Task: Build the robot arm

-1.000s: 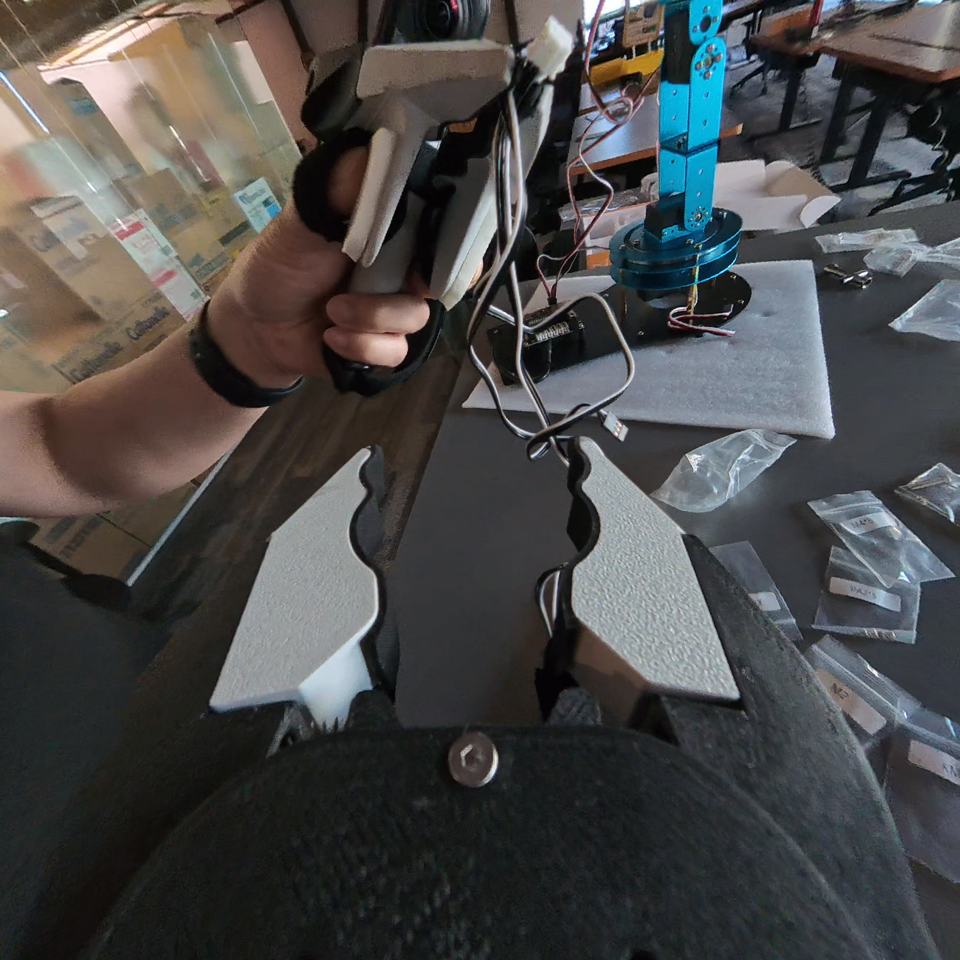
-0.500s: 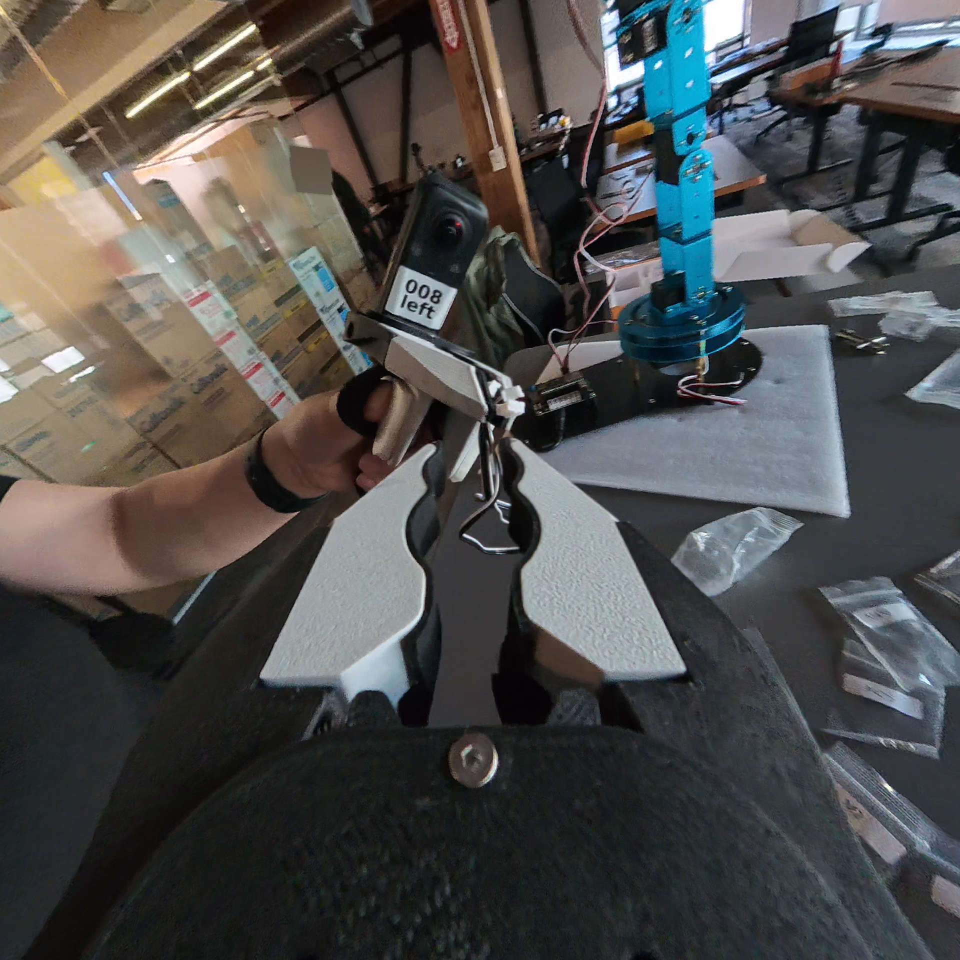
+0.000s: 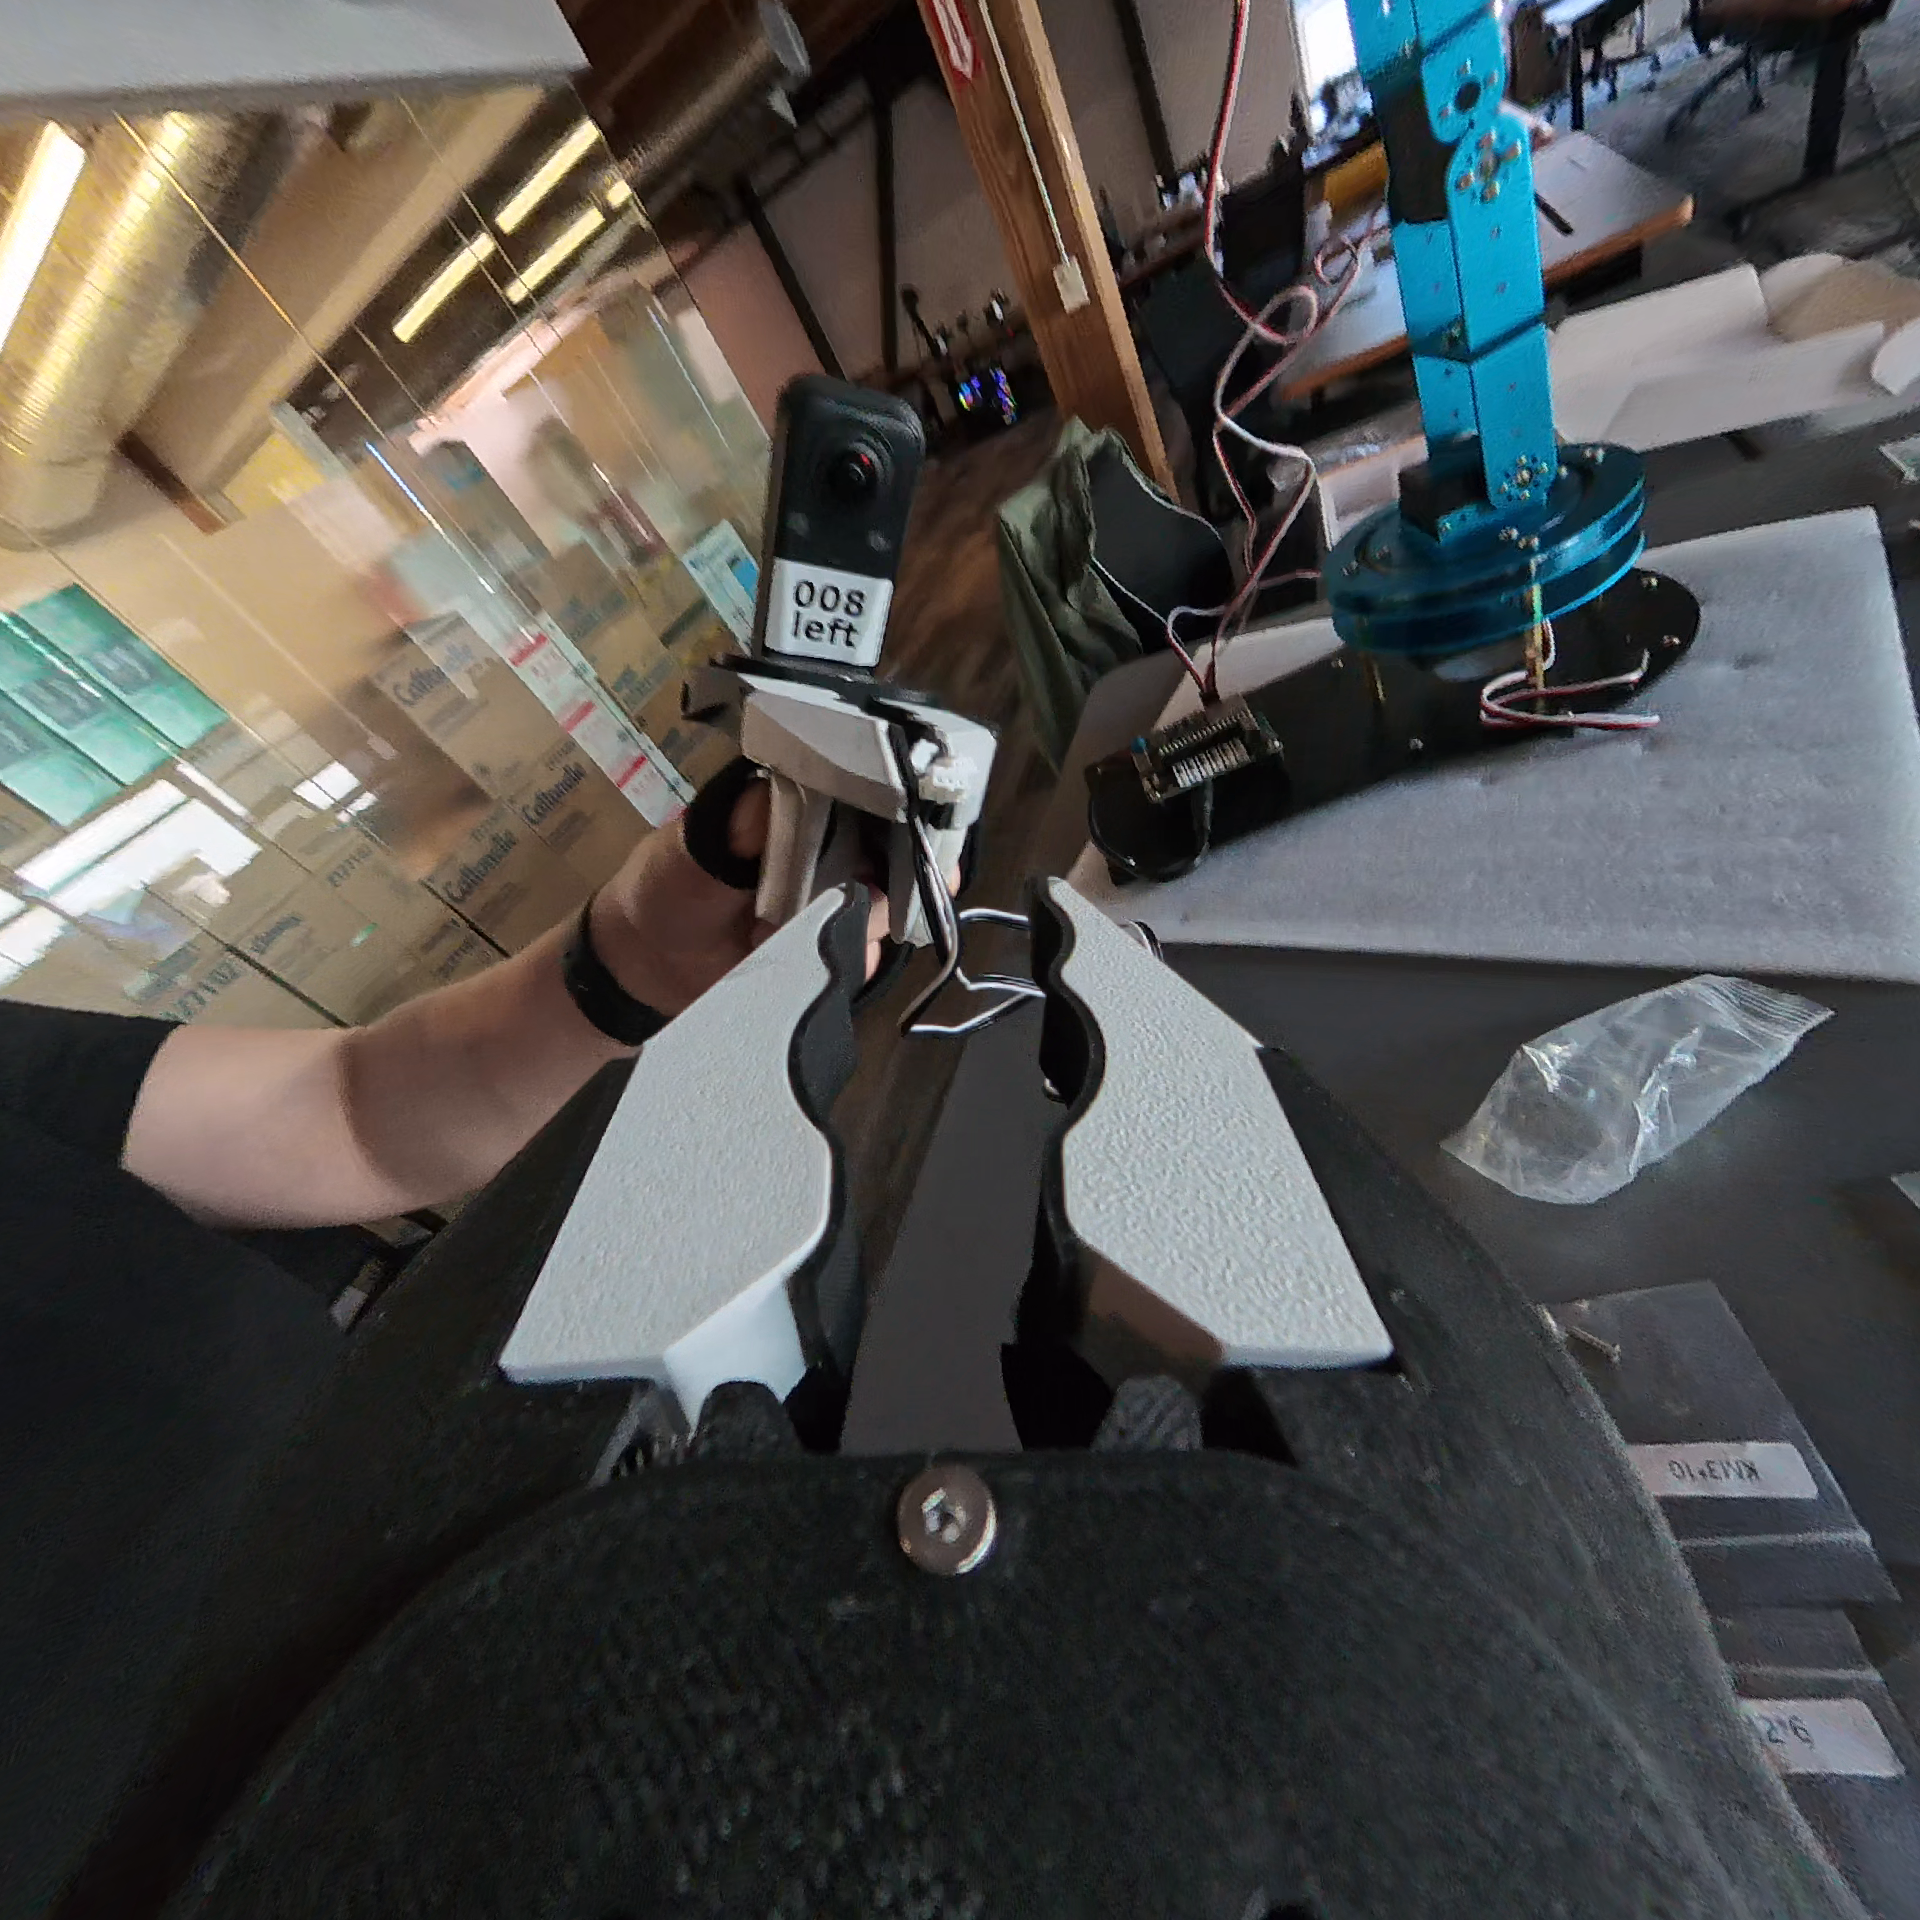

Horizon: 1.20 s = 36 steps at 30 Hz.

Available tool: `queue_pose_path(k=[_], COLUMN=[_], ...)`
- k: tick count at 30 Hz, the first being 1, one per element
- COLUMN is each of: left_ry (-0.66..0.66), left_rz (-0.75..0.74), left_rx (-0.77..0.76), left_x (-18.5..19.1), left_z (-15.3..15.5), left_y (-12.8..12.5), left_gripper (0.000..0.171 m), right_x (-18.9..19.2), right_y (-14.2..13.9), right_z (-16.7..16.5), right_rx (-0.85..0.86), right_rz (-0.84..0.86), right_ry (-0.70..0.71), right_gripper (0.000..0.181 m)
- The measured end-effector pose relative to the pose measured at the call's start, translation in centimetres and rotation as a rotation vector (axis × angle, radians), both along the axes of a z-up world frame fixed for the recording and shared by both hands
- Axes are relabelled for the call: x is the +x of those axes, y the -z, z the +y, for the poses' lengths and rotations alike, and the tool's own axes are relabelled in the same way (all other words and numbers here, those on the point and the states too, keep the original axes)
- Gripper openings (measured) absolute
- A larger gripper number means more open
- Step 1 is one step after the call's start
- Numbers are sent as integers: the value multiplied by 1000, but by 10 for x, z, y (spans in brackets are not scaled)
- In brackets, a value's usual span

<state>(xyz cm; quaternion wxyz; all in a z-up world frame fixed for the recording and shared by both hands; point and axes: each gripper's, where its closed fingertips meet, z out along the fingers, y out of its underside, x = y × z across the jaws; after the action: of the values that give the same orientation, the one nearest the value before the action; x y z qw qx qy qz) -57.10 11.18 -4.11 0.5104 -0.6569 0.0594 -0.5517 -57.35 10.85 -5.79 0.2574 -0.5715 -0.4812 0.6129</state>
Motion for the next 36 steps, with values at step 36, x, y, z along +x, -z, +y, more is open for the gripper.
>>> queue_pose_path(k=[36], left_ry=[88], left_rz=[-1], left_rx=[25], left_x=[-133], left_z=[-5], left_y=[39], left_gripper=[0], right_x=[2], right_y=[41], right_z=[2], right_rx=[-219], right_rz=[119], right_ry=[556], right_gripper=[0])
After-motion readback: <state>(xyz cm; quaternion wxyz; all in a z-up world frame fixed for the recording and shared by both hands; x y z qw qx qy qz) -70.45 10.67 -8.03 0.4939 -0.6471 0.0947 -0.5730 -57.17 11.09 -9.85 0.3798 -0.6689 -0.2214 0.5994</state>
